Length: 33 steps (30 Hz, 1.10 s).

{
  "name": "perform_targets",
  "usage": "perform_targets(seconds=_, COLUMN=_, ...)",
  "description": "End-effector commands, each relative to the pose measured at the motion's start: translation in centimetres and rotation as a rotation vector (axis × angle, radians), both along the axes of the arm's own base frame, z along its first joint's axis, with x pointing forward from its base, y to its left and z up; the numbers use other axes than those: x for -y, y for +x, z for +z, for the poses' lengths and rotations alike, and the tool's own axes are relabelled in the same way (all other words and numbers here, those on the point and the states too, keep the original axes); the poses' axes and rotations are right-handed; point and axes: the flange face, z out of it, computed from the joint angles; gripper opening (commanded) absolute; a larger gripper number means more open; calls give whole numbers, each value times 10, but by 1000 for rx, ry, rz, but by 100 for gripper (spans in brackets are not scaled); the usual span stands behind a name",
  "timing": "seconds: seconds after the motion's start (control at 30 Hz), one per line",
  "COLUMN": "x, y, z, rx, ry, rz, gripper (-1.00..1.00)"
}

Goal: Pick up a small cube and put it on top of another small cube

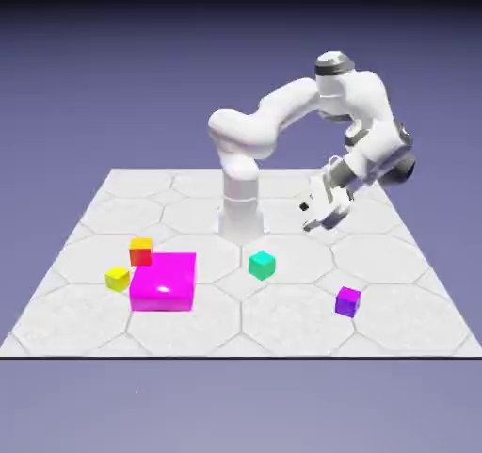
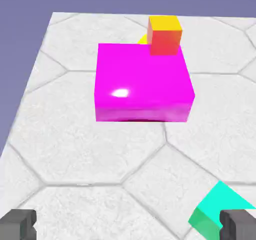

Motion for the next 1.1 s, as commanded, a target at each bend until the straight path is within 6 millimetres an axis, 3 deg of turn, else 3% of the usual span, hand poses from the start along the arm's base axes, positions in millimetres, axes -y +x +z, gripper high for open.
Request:
perform_targets(seconds=0.0, x=3, y=-1, z=-16, rx=-10, ry=-27, rz=-57, gripper=0)
perform_targets(seconds=0.3, x=56, y=-31, z=-163, rx=-126, ry=-340, rz=-568, gripper=0)
perform_targets(seconds=0.33, x=62, y=-36, z=-176, rx=-139, ry=-375, rz=-613, gripper=0)
perform_targets(seconds=0.37, x=62, y=-36, z=-176, rx=-139, ry=-375, rz=-613, gripper=0)
perform_targets(seconds=0.47, x=93, y=-70, z=-214, rx=-138, ry=-375, rz=-613, gripper=0)
perform_targets(seconds=0.5, x=93, y=-70, z=-214, rx=-138, ry=-375, rz=-613, gripper=-100)
perform_targets(seconds=0.53, x=93, y=-70, z=-214, rx=-138, ry=-375, rz=-613, gripper=-100)
perform_targets(seconds=0.63, x=61, y=-36, z=-176, rx=-138, ry=-376, rz=-610, gripper=-100)
perform_targets(seconds=0.83, x=-16, y=-18, z=-163, rx=-68, ry=-433, rz=-186, gripper=-100)
perform_targets(seconds=1.07, x=-132, y=-15, z=-139, rx=40, ry=-417, rz=333, gripper=-100)
